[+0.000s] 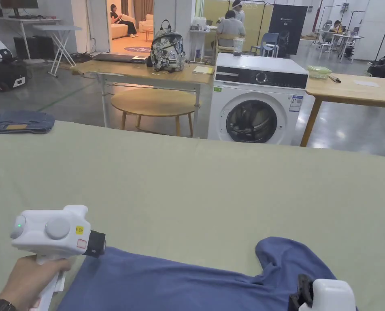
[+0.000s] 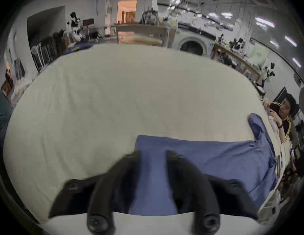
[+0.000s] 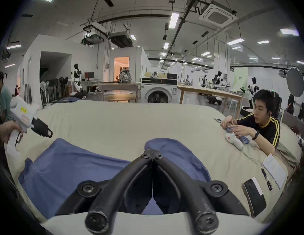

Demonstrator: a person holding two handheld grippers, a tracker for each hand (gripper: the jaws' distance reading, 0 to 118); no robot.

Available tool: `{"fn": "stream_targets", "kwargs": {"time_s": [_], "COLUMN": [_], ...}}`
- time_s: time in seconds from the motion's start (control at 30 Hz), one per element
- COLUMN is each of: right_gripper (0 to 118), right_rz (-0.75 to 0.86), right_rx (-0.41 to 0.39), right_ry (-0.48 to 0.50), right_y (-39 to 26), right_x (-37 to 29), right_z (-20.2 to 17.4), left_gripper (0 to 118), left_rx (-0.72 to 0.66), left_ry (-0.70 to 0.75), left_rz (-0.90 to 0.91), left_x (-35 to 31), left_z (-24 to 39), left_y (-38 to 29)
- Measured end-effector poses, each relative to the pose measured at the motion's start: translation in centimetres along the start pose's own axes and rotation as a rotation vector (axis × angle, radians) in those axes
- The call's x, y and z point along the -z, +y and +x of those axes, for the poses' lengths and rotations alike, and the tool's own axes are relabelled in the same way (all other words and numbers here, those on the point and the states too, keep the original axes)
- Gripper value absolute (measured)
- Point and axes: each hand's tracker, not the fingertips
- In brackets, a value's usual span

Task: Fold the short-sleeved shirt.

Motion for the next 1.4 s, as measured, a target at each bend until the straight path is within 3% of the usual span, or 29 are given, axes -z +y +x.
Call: {"fn": "stream_targets", "kwargs": {"time_s": [0.03, 0.07, 0.3, 0.43, 0.5, 0.6, 0.63, 0.8, 0.93, 1.0, 1.03, 1.07, 1.1, 1.23, 1.4], "right_gripper": [0, 0, 0, 0, 0, 0, 0, 0, 1, 24, 47, 60, 64, 64, 64], "right_rz": [-0.012, -0.022, -0.093, -0.133, -0.149, -0.171, -0.178, -0.217, -0.284, -0.385, -0.419, -0.457, -0.475, -0.575, -0.69], "right_rx": [-0.001, -0.001, -0.018, 0.019, 0.025, 0.035, 0.043, 0.079, 0.063, 0.038, 0.041, 0.035, 0.029, -0.103, -0.061], "right_ry": [-0.006, -0.009, -0.043, -0.054, -0.056, -0.056, -0.056, -0.054, -0.072, -0.038, -0.036, -0.034, -0.045, -0.024, -0.001], "right_y": [-0.3, -0.4, -1.9, -2.4, -2.7, -2.9, -2.9, -1.5, 0.6, 1.5, 1.9, 2.0, 2.2, 2.0, 0.8], "right_x": [0.2, 0.4, 1.4, 1.8, 2.1, 2.4, 2.6, 3.4, 6.6, 9.2, 10.8, 12.1, 13.5, 18.9, 23.0], "right_z": [0.2, 0.5, 1.8, 2.6, 2.9, 3.2, 3.4, 5.6, 8.4, 9.8, 10.6, 11.4, 12.0, 13.0, 13.6], "left_gripper": [68, 70, 70, 70, 62, 24, 3, 0, 0, 0, 0, 0, 0, 0, 0], "left_rx": [0.008, 0.015, 0.007, 0.146, 0.174, 0.171, 0.16, 0.106, 0.1, 0.099, 0.1, 0.099, 0.093, 0.096, 0.112], "left_ry": [0.005, 0.001, 0.069, 0.135, 0.115, 0.097, 0.085, 0.028, -0.004, -0.014, -0.019, -0.022, -0.024, -0.032, -0.016], "left_rz": [-0.03, -0.042, -0.136, -0.112, -0.099, -0.092, -0.086, -0.035, 0.03, 0.05, 0.062, 0.074, 0.078, 0.102, 0.114], "left_x": [0.7, 1.3, 4.6, 5.0, 4.9, 4.7, 4.5, 2.5, -0.4, -1.0, -1.5, -1.9, -2.3, -3.4, -3.7], "left_z": [0.2, 0.2, 1.4, 2.7, 3.5, 3.6, 3.5, 2.3, 2.2, 1.8, 1.8, 1.8, 1.6, 1.4, 1.3], "left_y": [0.2, 0.5, 0.3, 0.3, 0.0, 0.2, 0.1, -0.4, -1.8, -2.0, -2.2, -2.4, -2.5, -3.2, -3.8]}}
